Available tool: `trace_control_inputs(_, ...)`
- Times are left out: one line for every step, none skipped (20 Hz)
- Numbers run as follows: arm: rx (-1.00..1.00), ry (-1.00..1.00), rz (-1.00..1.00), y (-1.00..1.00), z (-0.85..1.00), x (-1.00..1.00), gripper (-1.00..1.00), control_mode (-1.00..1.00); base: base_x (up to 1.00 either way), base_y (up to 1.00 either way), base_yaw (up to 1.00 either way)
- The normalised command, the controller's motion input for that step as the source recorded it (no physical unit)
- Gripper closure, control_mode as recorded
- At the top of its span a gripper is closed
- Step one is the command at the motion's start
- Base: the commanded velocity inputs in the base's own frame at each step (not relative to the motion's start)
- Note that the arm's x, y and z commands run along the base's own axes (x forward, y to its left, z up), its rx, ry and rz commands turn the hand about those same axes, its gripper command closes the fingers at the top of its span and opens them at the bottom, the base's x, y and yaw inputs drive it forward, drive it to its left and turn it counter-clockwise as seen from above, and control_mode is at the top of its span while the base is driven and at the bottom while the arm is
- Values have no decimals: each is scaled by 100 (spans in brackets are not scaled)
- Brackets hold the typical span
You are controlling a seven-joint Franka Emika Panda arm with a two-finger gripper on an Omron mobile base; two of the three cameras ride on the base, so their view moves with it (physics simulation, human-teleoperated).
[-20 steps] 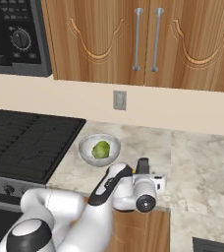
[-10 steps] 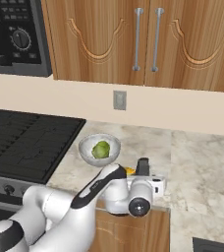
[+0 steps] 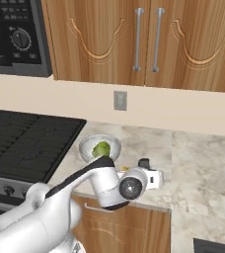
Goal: Pick the cheese from the fridge and the cheese grater from the cabinet and place them next to the salad bowl.
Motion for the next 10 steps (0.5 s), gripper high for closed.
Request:
trace_control_inputs(0,22,0,14,53,-30,-100,-100,0,0,0)
trace_control_inputs(0,21,0,15,53,-30,-100,-100,0,0,0)
trace_control_inputs(0,21,0,13,53,-30,-100,-100,0,0,0)
trace_control_inputs(0,21,-1,10,51,-31,-100,-100,0,0,0)
trace_control_inputs(0,20,-1,6,51,-33,-100,-100,0,0,0)
trace_control_inputs(0,22,-1,6,50,-33,-100,-100,0,0,0)
trace_control_inputs(0,23,-2,6,50,-32,-100,-100,0,0,0)
trace_control_inputs(0,22,-3,6,48,-33,-100,-100,0,0,0)
trace_control_inputs(0,21,-3,8,43,-33,-100,-100,0,0,0)
trace_control_inputs(0,19,-3,10,37,-37,-100,-100,0,0,0)
